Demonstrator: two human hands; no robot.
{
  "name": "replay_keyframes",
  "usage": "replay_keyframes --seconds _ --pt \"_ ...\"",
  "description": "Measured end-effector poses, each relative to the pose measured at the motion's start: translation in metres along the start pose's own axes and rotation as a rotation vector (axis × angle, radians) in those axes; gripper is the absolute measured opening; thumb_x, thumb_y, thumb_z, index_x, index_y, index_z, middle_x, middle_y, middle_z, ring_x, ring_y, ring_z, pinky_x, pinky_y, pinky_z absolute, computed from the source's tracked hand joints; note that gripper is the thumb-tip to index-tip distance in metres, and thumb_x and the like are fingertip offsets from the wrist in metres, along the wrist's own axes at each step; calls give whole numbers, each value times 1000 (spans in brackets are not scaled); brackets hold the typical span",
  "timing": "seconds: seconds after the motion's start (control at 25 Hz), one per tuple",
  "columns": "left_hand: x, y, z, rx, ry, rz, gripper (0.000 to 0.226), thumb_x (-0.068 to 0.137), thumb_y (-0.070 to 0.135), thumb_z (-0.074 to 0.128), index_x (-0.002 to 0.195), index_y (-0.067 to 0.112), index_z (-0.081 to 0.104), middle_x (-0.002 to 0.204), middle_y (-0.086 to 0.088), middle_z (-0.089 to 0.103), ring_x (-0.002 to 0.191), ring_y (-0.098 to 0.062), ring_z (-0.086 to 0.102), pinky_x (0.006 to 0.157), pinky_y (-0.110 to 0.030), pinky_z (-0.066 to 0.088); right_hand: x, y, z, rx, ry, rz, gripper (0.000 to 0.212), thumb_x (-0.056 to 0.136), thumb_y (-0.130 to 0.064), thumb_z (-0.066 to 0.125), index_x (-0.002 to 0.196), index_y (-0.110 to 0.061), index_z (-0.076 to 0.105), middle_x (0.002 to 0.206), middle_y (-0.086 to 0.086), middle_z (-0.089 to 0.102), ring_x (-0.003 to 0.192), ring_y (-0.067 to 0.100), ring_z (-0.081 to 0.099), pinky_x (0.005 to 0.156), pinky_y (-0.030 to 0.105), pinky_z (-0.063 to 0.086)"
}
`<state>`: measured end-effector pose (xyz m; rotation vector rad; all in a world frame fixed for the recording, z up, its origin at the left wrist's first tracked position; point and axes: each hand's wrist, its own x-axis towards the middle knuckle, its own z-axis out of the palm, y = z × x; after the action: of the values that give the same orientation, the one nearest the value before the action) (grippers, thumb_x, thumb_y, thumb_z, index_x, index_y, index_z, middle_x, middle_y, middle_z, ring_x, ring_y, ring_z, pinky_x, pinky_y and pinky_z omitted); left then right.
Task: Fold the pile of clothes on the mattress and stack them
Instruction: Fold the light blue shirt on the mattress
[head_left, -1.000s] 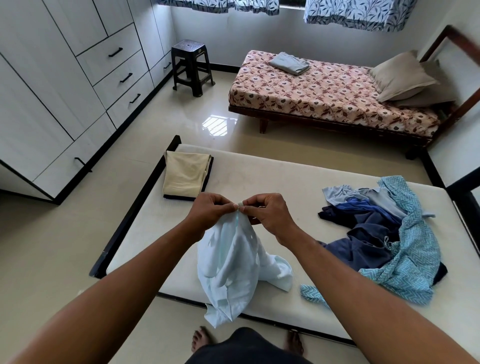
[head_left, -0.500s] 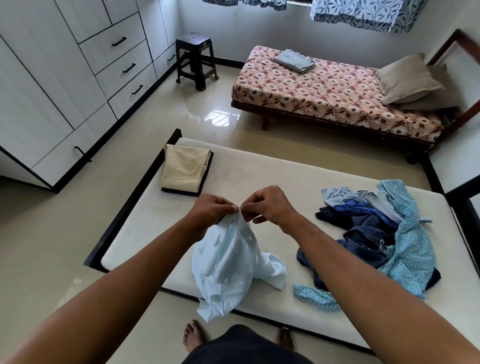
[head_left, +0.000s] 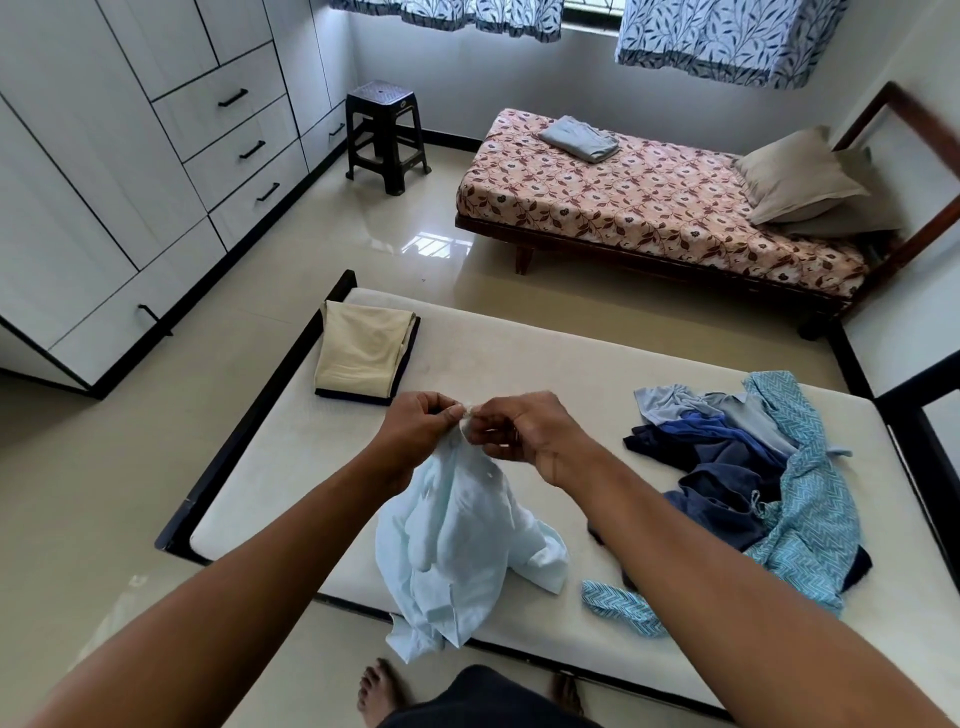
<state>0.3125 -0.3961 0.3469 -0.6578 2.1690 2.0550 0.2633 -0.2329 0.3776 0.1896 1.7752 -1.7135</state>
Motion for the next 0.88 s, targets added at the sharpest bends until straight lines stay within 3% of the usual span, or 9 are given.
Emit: replay_keyframes --seconds 0.08,0.16,0.24,0.32,0.44,0.52,0.6,0.76,0.88 --pt "5 2 -1 73 -11 34 13 99 9 66 92 3 75 85 -15 72 75 -17 64 66 -23 54 1 6 -4 134 -96 161 22 86 -22 80 99 -4 75 90 9 76 78 20 74 72 30 60" --pt "10 5 -2 95 -5 25 14 99 11 68 95 2 76 86 -14 73 75 -17 64 67 -24 53 8 18 -5 -57 -86 79 42 87 -44 80 107 -7 76 97 7 77 88 22 75 82 35 60" --pt "17 9 -8 89 4 -10 13 98 12 70 91 5 77 83 -11 73 73 -17 66 64 -24 55 7 26 -5 -303 -55 -46 48 88 -57 75 105 -12 76 100 7 79 94 23 75 87 37 60" --pt "26 11 -18 62 7 -59 11 95 12 73 86 6 77 85 -14 73 76 -23 67 67 -31 55 7 31 -10 -441 -109 -136 33 89 -42 80 99 -11 78 92 10 78 82 19 73 81 35 61" --pt "38 9 -33 65 -86 -113 7 93 4 71 95 3 78 93 -18 74 84 -27 66 75 -37 51 2 23 -12 -429 -105 -223 14 93 -18 77 86 -6 76 72 5 69 67 15 62 65 28 57" --pt "41 6 -42 95 -241 -90 21 89 -9 66 103 3 78 96 -16 76 82 -22 69 73 -31 54 3 11 -9 -397 -6 -277 21 96 -16 70 76 -10 69 66 -2 60 64 12 53 61 25 47" --pt "39 3 -46 232 -352 -26 31 83 -13 69 107 4 77 100 -13 78 85 -19 72 74 -28 58 8 3 -8 -353 33 -290 26 100 -14 60 74 -11 58 69 1 51 69 15 46 68 31 39" --pt "37 -10 -41 797 -229 212 15 79 4 75 92 11 77 83 -3 72 78 -19 67 70 -33 55 14 2 -14 -279 49 -271 27 99 -14 54 73 -15 47 73 4 41 72 17 38 69 34 31" --pt "38 -19 -42 959 -118 282 9 85 11 69 78 7 73 74 -7 69 71 -28 64 62 -32 47 18 2 -22 -250 67 -270 30 98 -19 59 70 -19 49 68 -3 42 68 14 38 69 34 33"
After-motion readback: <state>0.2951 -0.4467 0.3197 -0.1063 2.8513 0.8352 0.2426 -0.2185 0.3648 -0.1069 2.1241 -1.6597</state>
